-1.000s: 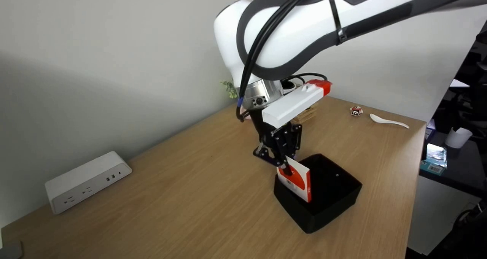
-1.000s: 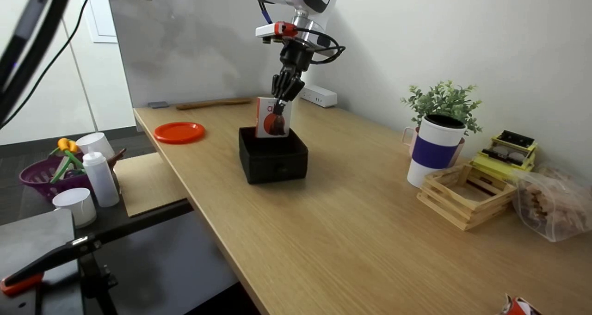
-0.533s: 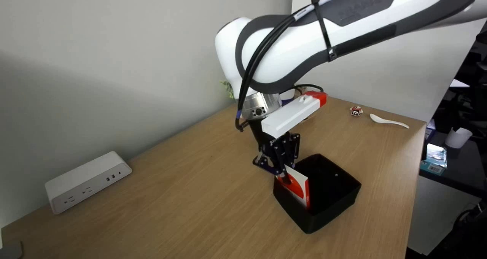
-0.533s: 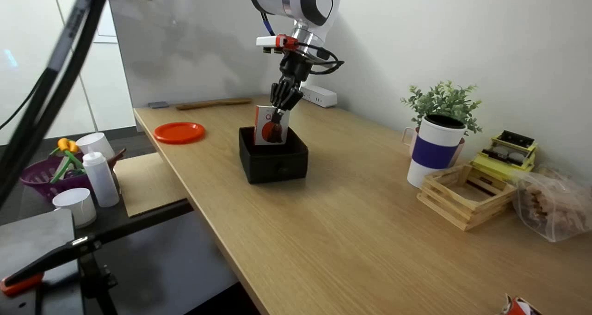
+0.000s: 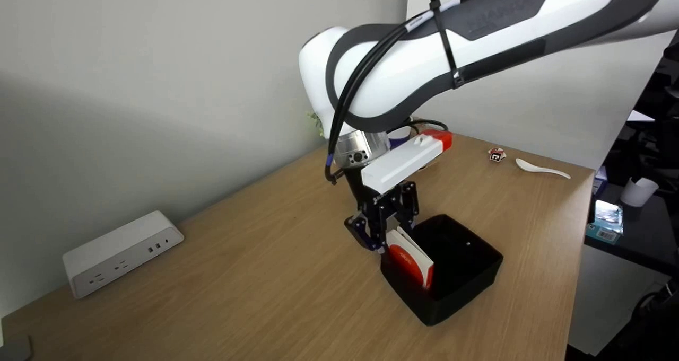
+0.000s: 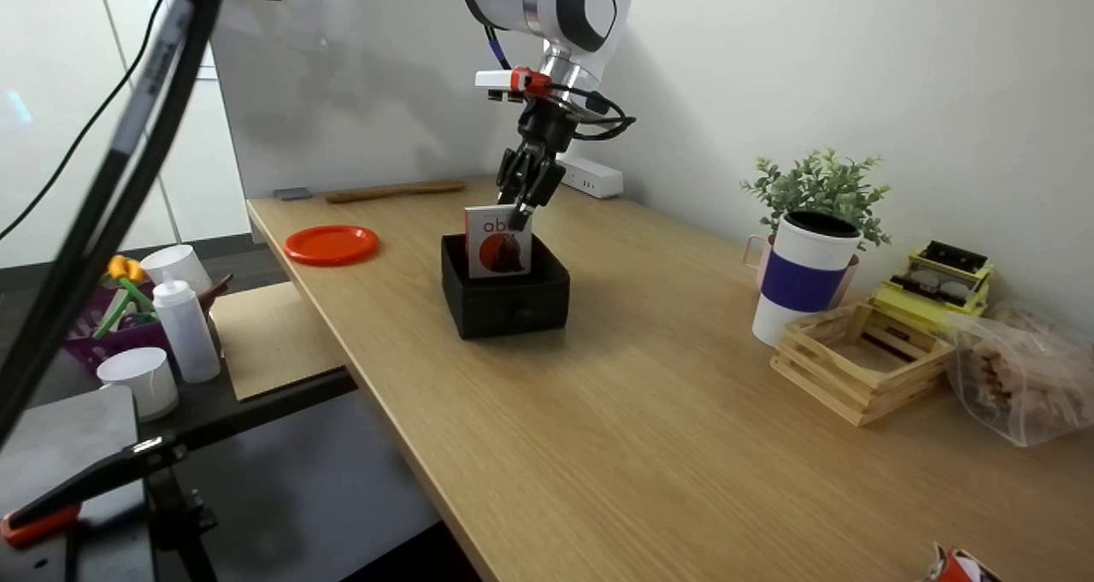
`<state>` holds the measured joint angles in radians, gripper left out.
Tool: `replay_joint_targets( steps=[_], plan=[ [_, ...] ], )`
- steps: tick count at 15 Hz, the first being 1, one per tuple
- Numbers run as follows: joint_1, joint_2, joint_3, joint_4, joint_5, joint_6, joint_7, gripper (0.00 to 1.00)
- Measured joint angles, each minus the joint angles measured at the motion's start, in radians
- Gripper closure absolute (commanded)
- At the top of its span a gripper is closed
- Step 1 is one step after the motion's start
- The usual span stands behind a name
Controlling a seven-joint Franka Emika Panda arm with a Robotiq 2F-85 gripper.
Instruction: Put the book in the black box
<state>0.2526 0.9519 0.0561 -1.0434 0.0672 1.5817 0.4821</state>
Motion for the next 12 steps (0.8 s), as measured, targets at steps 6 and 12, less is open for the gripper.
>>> replay_joint_targets(
  steps=[6, 12],
  plan=[
    [0.000, -0.006, 0.000, 0.010, 0.001, 0.000, 0.005, 0.00],
    [0.000, -0.058, 0.001, 0.000, 0.011, 0.000, 0.038, 0.00]
  ],
)
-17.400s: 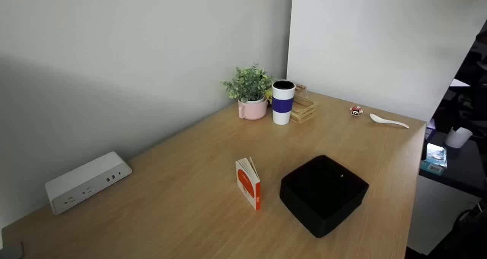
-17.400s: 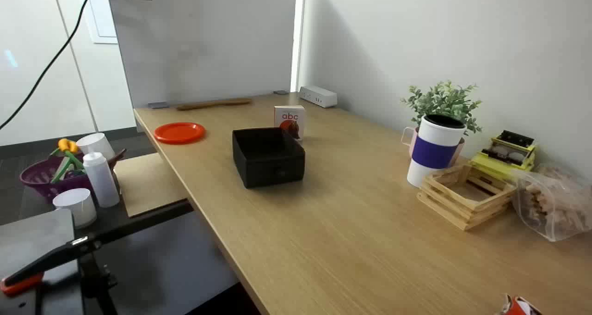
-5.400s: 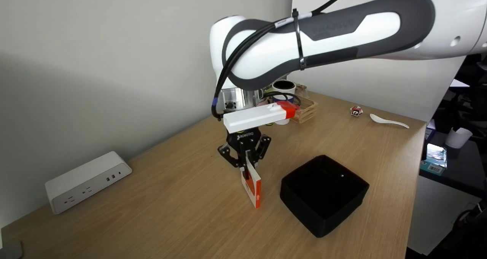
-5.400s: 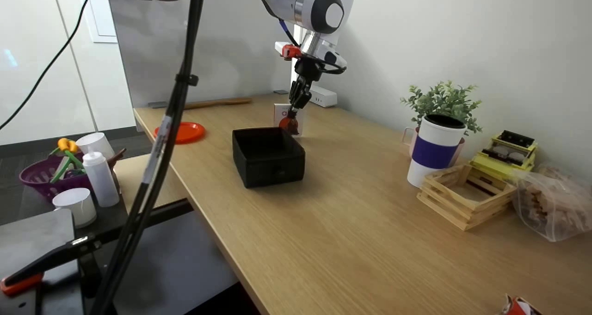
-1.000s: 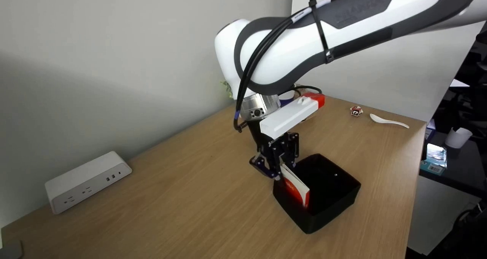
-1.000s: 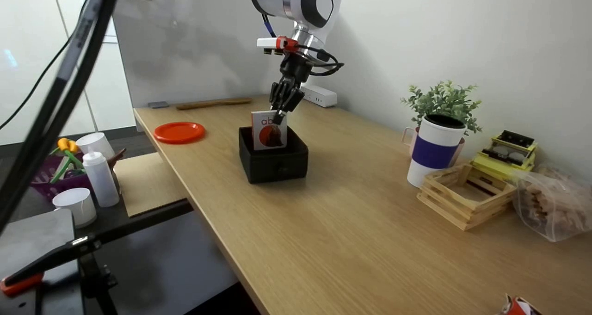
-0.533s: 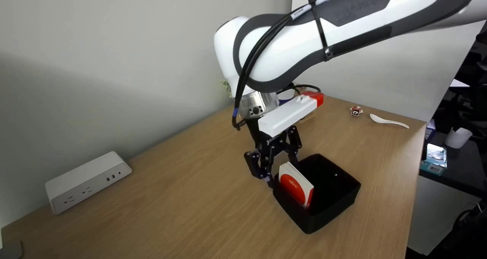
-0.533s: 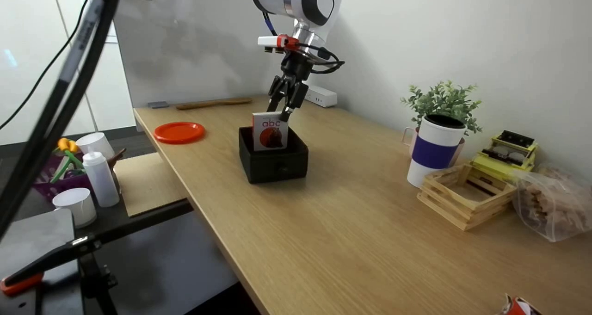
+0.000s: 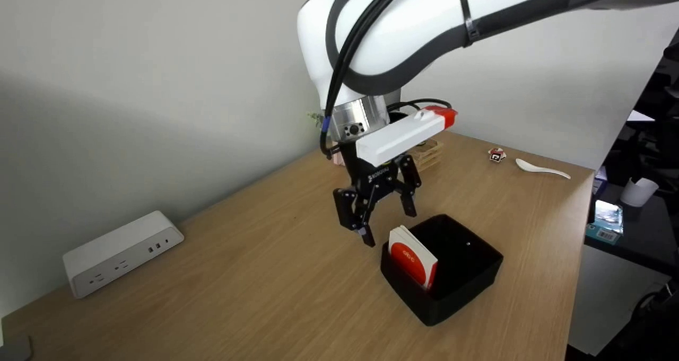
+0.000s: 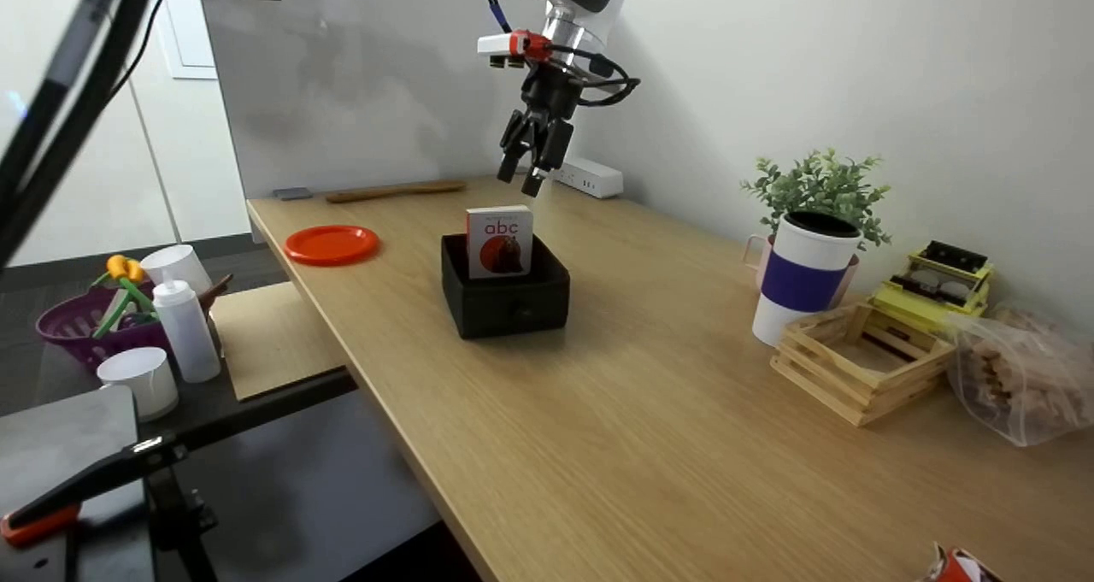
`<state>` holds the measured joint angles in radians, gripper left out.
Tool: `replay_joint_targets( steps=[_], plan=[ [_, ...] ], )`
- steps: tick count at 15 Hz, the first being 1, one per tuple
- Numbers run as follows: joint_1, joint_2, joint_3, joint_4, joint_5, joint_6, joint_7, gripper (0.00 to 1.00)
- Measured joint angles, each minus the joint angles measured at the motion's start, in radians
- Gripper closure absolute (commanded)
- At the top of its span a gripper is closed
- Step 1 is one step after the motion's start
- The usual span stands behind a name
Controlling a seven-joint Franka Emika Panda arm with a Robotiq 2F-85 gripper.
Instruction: Put the book in the black box
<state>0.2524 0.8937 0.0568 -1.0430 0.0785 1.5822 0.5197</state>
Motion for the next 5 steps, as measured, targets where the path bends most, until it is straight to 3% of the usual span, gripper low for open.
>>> replay_joint_targets(
  steps=[5],
  plan=[
    [-0.001, -0.036, 0.001, -0.021, 0.018, 0.000, 0.016, 0.00]
  ],
)
